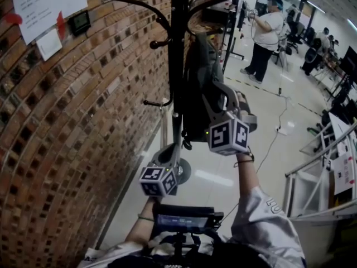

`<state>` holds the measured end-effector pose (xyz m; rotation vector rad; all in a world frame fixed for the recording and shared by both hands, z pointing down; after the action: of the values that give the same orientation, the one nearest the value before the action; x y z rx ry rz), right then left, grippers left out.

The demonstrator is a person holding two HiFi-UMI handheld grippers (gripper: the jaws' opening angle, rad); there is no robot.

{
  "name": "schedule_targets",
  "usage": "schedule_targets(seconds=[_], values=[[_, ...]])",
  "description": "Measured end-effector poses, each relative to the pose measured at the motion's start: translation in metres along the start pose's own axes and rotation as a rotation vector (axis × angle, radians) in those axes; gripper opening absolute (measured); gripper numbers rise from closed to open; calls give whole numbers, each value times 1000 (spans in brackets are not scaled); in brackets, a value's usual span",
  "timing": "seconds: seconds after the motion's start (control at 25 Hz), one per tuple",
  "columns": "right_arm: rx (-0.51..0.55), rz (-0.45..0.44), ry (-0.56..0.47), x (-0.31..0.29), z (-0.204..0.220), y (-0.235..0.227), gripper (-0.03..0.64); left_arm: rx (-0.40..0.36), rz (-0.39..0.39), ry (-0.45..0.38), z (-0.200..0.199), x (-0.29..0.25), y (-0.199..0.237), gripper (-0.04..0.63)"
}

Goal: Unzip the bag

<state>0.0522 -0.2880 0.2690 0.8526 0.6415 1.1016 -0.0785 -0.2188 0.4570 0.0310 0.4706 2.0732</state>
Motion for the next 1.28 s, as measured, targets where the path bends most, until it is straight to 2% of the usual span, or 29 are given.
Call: schedule_targets(seconds=[0.2, 0.28, 0.32, 0.6, 0.68, 0.76, 1.0, 1.04, 1.08, 1.28], values=[[15, 51, -25, 4, -2, -3, 149, 8, -4, -6, 1, -2, 2, 8], [2, 92, -35, 6, -2, -10, 77, 12, -7, -8, 1, -2, 3, 8], [-8, 98, -38, 7, -2, -13, 77, 15, -7, -9, 1, -3, 4, 8], [-57, -12, -65, 14, 1, -5, 83, 28, -12, -10, 2, -4, 5, 8], [-48, -25, -53, 10, 4, 0, 118, 31, -13, -9, 2, -4, 4, 8], [-17, -21, -37, 7, 5, 1, 141, 31, -15, -9, 3, -3, 4, 8], [26, 4, -38, 5, 5, -4, 141, 36, -30, -10, 2, -1, 8, 8], [20, 8, -44, 5, 5, -5, 136, 37, -34, -10, 2, -1, 9, 8], [17, 14, -50, 6, 5, -5, 99, 39, -36, -11, 2, -1, 10, 8], [28, 32, -78, 15, 4, -8, 69, 48, -37, -13, 3, -2, 11, 8]])
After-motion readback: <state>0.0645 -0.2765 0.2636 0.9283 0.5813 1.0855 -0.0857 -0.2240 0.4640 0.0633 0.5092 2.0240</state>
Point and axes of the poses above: the fingertips, and each gripper's own axes: x backward along the fingers, y to its left, z out of its underside, the point moved 6 cm from there along x, backward along the fingers, and after that the axes turned 5 degrees about y, right-handed, at the moved point
